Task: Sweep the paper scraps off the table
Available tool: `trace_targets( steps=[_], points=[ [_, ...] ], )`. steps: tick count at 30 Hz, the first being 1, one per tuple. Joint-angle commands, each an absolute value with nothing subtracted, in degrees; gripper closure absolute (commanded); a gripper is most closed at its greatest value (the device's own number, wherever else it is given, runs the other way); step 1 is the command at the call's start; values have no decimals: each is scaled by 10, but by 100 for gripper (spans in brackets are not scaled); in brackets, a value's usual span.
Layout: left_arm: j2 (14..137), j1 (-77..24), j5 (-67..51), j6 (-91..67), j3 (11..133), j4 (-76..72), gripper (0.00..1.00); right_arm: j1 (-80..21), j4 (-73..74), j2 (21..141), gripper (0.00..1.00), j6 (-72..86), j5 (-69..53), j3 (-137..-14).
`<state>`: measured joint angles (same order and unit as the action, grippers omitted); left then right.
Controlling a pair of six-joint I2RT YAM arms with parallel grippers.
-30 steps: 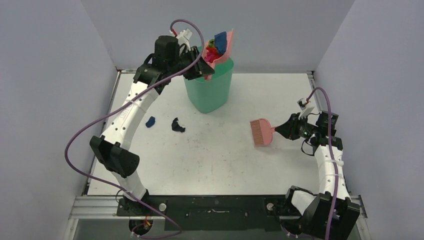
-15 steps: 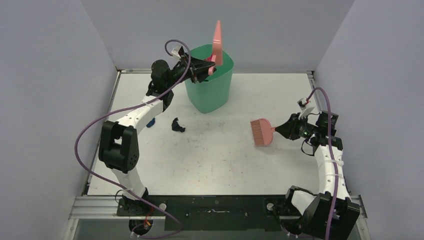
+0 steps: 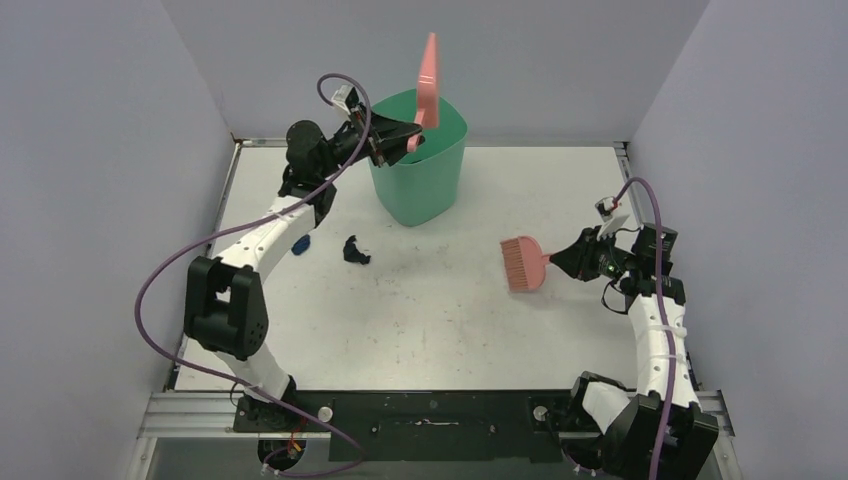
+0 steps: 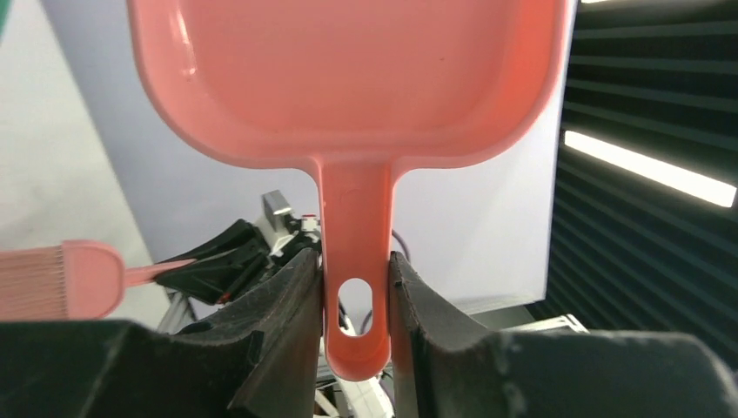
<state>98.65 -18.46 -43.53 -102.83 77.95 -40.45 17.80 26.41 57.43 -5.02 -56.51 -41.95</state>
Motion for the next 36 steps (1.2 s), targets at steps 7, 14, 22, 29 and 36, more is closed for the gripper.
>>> trace_targets(
  steps=[7, 14, 22, 29, 36],
  points=[
    [762, -141, -374, -478, 819, 186, 100, -17, 204, 548, 95, -19, -515, -488],
    [640, -123, -177, -304, 796, 414, 100, -236, 196, 644, 95, -33, -381, -633],
    [484, -97, 63, -293, 761, 485, 100, -380, 173, 874, 95, 45, -322, -830],
    [406, -102, 210, -296, 729, 526, 100, -476, 115, 1101, 95, 149, -262, -1061],
    [391, -105, 232, -288, 697, 526, 100, -509, 89, 1324, 95, 284, -138, -1314]
  ],
)
